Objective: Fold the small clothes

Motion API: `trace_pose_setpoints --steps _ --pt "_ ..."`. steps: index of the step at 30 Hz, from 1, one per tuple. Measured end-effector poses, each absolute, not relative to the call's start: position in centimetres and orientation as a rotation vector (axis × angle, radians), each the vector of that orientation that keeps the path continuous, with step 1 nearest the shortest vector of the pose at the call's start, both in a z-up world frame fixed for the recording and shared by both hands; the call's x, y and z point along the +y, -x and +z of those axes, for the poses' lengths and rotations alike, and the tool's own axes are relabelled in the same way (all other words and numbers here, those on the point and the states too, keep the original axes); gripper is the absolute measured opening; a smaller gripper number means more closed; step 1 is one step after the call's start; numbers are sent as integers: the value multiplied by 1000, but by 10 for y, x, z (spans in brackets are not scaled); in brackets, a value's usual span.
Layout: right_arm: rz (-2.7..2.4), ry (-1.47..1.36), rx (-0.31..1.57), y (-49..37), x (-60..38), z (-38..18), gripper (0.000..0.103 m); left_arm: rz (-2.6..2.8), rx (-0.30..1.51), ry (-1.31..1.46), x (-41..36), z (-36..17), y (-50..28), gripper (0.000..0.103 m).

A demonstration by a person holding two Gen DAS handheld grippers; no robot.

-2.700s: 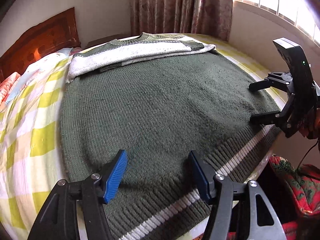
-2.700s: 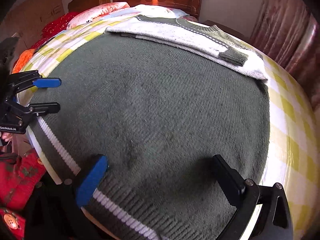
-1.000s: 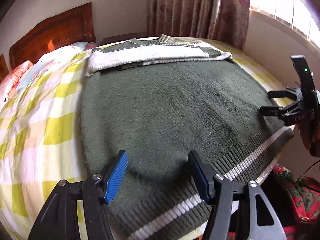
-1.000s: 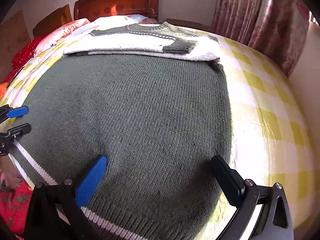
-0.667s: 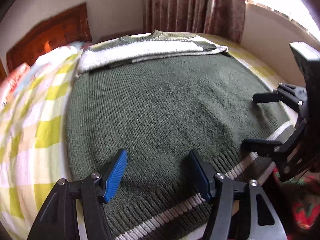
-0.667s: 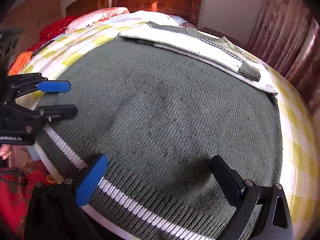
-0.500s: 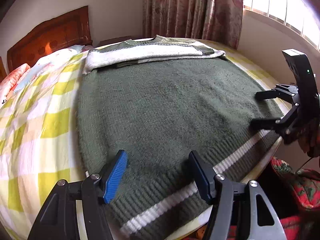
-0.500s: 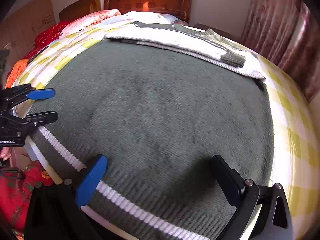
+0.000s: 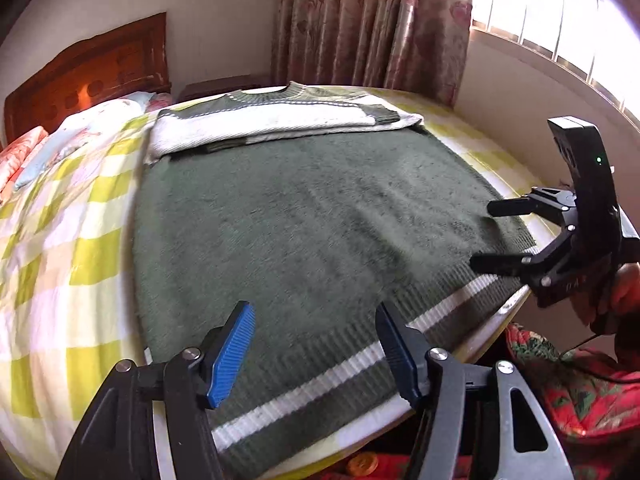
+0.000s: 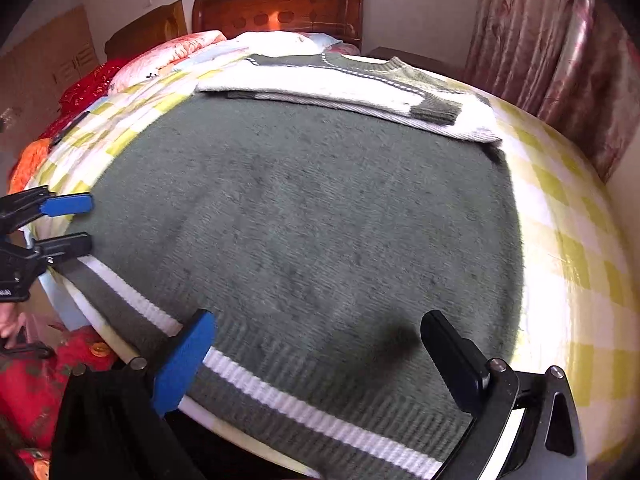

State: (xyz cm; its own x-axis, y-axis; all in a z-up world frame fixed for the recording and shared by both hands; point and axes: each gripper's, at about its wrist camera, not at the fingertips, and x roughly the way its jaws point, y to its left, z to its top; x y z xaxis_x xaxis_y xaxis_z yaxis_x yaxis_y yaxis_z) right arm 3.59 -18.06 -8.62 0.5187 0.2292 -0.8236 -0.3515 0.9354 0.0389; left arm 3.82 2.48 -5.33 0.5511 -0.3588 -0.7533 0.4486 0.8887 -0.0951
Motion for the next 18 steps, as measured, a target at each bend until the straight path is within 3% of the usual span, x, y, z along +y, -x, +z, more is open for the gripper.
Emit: trace_pose_setpoints --steps 4,18 --pt "372 239 962 -32 -157 -96 103 -482 869 -207 3 -69 -41 65" --pt "318 177 948 0 -220 -99 103 -410 909 -168 49 -69 -18 67"
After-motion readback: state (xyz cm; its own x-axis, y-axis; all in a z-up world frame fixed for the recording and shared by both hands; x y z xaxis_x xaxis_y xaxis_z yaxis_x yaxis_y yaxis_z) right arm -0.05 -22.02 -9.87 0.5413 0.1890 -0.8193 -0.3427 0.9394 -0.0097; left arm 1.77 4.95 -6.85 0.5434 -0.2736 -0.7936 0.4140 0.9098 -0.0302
